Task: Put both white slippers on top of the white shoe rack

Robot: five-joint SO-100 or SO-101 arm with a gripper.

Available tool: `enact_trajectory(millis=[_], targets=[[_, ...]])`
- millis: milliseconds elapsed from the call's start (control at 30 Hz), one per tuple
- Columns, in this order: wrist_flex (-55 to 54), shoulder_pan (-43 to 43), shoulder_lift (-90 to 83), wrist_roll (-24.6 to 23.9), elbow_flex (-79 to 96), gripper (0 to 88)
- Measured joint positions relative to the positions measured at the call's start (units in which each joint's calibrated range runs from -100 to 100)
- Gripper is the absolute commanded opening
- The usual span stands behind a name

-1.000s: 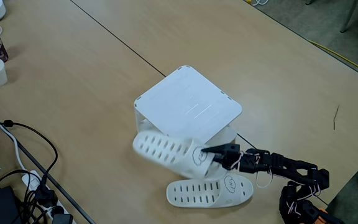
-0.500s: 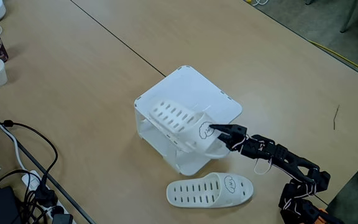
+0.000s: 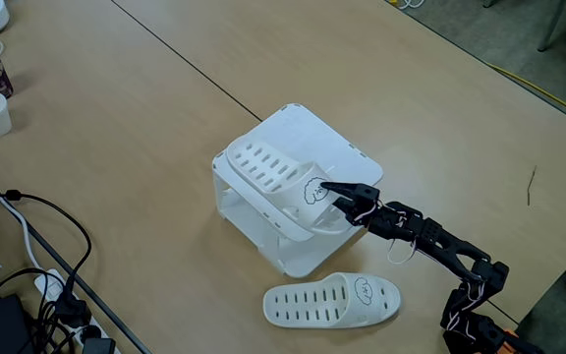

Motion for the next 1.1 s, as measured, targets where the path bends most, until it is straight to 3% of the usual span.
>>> enact_trajectory(millis=[800,1100], targets=[[0.0,3.45,7.18,0.0,0.0,0.8],[0.09,3.3,13.36,0.0,-8.72,0.8]])
